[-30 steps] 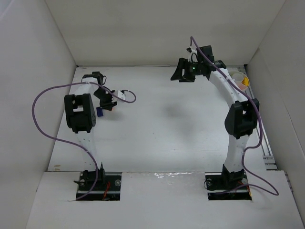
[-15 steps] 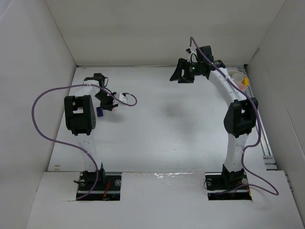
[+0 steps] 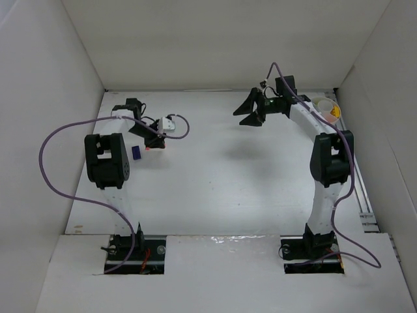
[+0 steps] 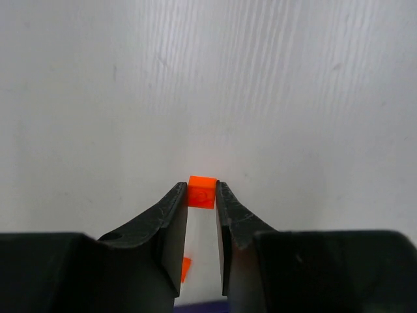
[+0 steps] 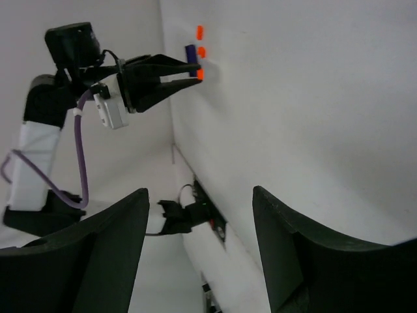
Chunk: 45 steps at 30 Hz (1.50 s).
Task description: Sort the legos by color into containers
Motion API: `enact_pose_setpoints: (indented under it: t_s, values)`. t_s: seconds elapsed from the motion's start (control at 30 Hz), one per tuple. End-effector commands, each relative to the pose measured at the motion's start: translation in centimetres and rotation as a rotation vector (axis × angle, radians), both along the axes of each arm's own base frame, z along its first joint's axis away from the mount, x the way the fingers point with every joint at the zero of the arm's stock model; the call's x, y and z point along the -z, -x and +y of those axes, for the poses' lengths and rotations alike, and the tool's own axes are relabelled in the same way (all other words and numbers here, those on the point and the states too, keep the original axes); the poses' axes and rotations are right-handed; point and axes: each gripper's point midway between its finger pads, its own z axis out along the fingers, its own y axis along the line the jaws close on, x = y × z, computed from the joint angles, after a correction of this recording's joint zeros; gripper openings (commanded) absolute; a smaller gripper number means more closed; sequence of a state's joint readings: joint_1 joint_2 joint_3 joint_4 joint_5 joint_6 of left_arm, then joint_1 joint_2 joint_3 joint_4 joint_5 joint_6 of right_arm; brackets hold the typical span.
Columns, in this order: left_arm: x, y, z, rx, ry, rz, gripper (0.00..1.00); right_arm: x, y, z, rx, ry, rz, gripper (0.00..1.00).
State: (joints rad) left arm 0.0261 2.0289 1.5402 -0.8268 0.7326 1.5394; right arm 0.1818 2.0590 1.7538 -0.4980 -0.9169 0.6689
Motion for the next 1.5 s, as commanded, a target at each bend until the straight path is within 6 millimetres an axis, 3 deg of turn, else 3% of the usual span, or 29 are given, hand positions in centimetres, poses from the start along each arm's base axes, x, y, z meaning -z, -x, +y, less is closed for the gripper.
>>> enact_pose_setpoints:
  t_s: [0.0,0.13,0.17,0.2,0.27,0.57,0.73,0.77,0.8,1.0,1.3,1.47]
  values:
    - [-10.9,1.6,-5.1,-0.022,0.365,-0.015,0.08,-8.0,1.6,0.7,-0.068,-0.236,-0.059,0.70]
    - [-16.2,4.0,-7.9,-0.014,0.680,0.084,0.08,-9.3,2.9,1.6,-0.141,-0.299,-0.048,0.70]
    - [-17.1,5.8,-8.4,-0.024,0.736,0.157,0.08,-9.8,3.6,2.1,-0.164,-0.305,-0.053,0.70]
    - [-18.7,5.9,-9.0,0.016,0.828,0.113,0.08,-10.1,3.5,2.1,-0.163,-0.308,-0.053,0.70]
    - [-20.1,7.1,-9.3,0.015,0.897,0.135,0.08,-10.5,4.6,3.6,-0.202,-0.321,-0.030,0.70]
    - [-24.5,9.6,-10.2,0.087,0.971,0.061,0.08,-12.1,8.8,9.1,-0.327,-0.374,0.035,0.70]
    - [-27.4,8.8,-10.2,0.102,0.968,0.053,0.08,-11.9,10.6,12.0,-0.401,-0.384,0.062,0.70]
    - [-28.9,8.6,-10.5,0.115,0.966,0.061,0.08,-12.6,11.2,12.7,-0.425,-0.389,0.045,0.70]
    - [-29.4,8.3,-10.5,0.113,0.966,0.071,0.08,-12.1,11.0,12.8,-0.423,-0.386,0.056,0.70]
    - [-30.9,6.3,-10.8,0.059,0.880,0.141,0.00,-13.3,11.8,13.6,-0.442,-0.392,0.027,0.69]
    - [-33.1,10.0,-15.2,0.134,0.855,0.246,0.00,-16.1,10.7,14.1,-0.438,-0.416,-0.063,0.69]
    - [-33.2,10.9,-15.9,0.167,0.860,0.269,0.00,-16.4,9.8,14.0,-0.426,-0.430,-0.067,0.69]
